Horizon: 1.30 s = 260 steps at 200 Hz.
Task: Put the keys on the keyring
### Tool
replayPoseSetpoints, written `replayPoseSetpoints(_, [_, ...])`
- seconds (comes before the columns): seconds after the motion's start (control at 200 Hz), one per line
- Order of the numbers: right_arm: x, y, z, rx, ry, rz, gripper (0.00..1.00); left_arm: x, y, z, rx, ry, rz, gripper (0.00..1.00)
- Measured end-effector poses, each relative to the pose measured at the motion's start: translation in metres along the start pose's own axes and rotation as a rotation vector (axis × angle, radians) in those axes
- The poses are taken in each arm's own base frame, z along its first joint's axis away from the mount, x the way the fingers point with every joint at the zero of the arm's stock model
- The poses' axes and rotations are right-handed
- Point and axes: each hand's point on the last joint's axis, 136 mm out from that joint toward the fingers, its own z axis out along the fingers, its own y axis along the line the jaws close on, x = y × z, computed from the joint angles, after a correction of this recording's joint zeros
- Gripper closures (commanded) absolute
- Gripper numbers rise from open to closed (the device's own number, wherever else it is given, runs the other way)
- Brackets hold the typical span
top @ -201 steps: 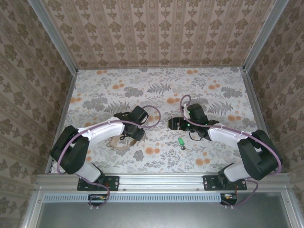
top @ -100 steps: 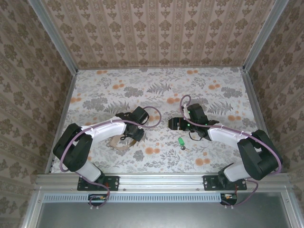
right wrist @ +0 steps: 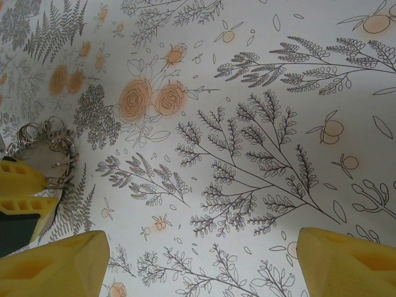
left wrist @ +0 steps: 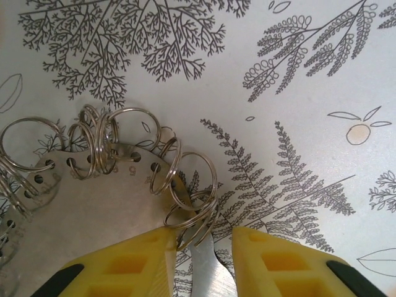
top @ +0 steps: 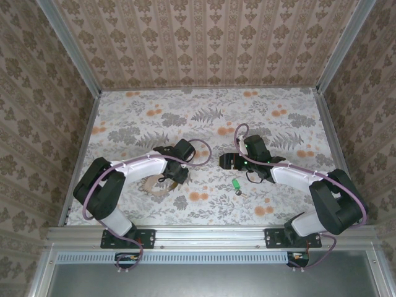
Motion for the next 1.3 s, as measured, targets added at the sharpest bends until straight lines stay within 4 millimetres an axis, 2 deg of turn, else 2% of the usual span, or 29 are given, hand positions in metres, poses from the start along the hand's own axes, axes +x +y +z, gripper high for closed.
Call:
replayPoseSetpoints(0.15, [0.000,0.000,0.000,0.000,0.000,0.000,0.20,-0.006,0.000,0.000,-0.002,-0.011,-0.002,0.71])
replayPoseSetpoints(0.64, [0.000,0.000,0.000,0.001,0.001,0.000,0.21,-0.007,0.000,0.004,-0.003,-0.001,-0.001,0.85])
replayPoseSetpoints(0.85, [0.000,0.000,0.000,0.000,0.001,0.001,0.21,-0.010,0.001,0.002,-0.003,-0.009,-0.003,1.00])
replayPoseSetpoints(1.11, [-0.002,0.004,-0.002,-0.015,-0.006,0.010,0.21,-0.017,-0.003,-0.004,0.022,-0.031,0.006,1.00])
replayPoseSetpoints(1.3, [-0.017,0.021,-0.018,-0.067,-0.059,-0.007,0.22,-0.036,-0.010,-0.026,0.068,-0.110,0.035,1.00])
